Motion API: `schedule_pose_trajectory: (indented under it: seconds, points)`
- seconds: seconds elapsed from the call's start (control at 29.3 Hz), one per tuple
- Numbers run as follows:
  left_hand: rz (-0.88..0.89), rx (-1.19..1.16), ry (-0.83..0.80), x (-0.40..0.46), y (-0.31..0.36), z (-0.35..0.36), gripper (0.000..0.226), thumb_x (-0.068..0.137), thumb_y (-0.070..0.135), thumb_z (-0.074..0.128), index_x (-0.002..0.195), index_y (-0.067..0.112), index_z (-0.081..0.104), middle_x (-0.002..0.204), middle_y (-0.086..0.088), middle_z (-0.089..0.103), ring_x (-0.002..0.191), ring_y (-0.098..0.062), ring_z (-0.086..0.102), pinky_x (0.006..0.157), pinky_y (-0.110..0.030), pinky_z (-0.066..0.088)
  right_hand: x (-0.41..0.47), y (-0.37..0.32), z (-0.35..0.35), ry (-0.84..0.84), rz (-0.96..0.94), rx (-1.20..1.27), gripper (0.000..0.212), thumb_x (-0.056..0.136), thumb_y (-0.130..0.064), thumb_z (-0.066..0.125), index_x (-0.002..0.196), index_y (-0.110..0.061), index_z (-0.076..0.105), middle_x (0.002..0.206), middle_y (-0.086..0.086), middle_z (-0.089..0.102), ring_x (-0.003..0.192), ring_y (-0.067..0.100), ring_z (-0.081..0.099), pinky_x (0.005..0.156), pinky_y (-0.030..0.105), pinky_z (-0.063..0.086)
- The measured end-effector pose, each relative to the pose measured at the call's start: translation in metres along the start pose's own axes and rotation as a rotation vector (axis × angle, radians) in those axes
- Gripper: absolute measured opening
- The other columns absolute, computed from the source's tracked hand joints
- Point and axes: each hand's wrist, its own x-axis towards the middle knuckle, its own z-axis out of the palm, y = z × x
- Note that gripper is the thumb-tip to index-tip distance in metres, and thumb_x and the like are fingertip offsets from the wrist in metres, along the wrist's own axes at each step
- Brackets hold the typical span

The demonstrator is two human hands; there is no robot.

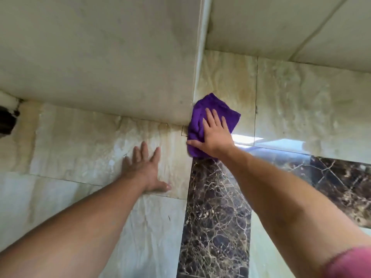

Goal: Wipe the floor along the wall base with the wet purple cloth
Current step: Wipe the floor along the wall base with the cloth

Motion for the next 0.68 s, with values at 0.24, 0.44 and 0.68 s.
schedule_pose_trajectory:
  seconds: [0.24, 0.44, 0.68]
  points:
    - [-0.016, -0.048, 0.0, -0.039, -0.031, -0.007, 0.119, 0.069, 0.077, 0.069, 0.15, 0.055, -0.016, 0.161, 0.005, -0.038, 0.152, -0.031, -0.025, 0.114, -0.075, 0.01, 0.016, 0.004, 0.012, 0.088, 0.054, 0.025, 0.1, 0.086, -0.086, 0.024, 0.161, -0.02, 0.017, 0.171, 0.007, -0.003, 0.157, 0.029, -0.006, 0.127, 0.052, 0.002]
    - [0.043, 0.036, 0.168, 0.001, -0.045, 0.005, 0.129, 0.066, 0.081, 0.067, 0.153, 0.045, -0.021, 0.16, 0.0, -0.039, 0.15, -0.032, -0.03, 0.117, -0.071, 0.002, 0.03, -0.002, 0.006, 0.06, 0.152, 0.027, 0.122, 0.072, -0.098, 0.027, 0.161, -0.016, 0.011, 0.17, 0.011, -0.006, 0.157, 0.032, -0.008, 0.126, 0.056, 0.003]
    - [0.073, 0.061, 0.241, 0.028, -0.062, 0.023, 0.148, 0.05, 0.096, 0.057, 0.147, 0.034, -0.036, 0.156, -0.003, -0.045, 0.149, -0.034, -0.031, 0.115, -0.073, 0.009, 0.017, -0.047, 0.046, 0.335, 0.307, 0.135, 0.109, 0.084, -0.086, 0.031, 0.155, -0.004, 0.028, 0.169, 0.016, 0.009, 0.157, 0.033, 0.002, 0.126, 0.054, 0.005]
